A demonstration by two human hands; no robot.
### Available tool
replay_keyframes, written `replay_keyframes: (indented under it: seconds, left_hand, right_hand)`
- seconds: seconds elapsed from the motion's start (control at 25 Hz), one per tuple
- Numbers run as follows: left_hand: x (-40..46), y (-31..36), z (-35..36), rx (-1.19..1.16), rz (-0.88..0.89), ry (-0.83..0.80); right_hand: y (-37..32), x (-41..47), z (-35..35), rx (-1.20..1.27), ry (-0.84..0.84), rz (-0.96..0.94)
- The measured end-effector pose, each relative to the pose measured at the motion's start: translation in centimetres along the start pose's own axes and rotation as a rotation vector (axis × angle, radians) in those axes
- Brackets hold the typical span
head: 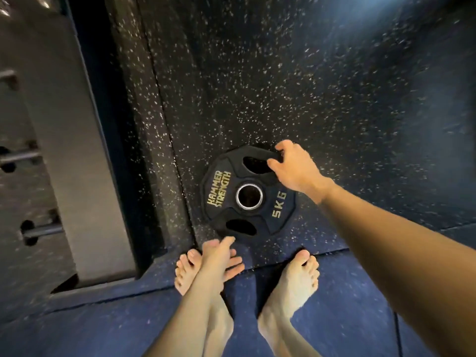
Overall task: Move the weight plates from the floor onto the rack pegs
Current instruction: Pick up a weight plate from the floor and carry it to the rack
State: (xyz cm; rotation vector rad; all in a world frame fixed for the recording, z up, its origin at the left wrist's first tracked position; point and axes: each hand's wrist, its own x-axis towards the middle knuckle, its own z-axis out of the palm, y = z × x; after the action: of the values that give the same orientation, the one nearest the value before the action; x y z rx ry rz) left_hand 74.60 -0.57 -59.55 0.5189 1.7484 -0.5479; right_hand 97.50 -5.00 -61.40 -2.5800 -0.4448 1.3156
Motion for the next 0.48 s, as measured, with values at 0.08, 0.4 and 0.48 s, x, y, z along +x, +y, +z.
replay_keyframes:
  seconds: [0.08,0.4,0.48]
  left_hand:
    - [2.9,-0.3,2.0,-0.074,0.025,0.015]
    - [5.0,-0.9,5.4,0.047,0.281,0.372]
    - [4.6,-0.8,4.2,0.184,0.346,0.414]
  right_hand:
    - [0.4,2.3,2.0,-0.195,0.023,-0.080]
    - [1.5,4.5,3.2,-0.816,0.206,-0.540]
    - [2.5,3.4,2.2,-0.741,0.162,-0.517]
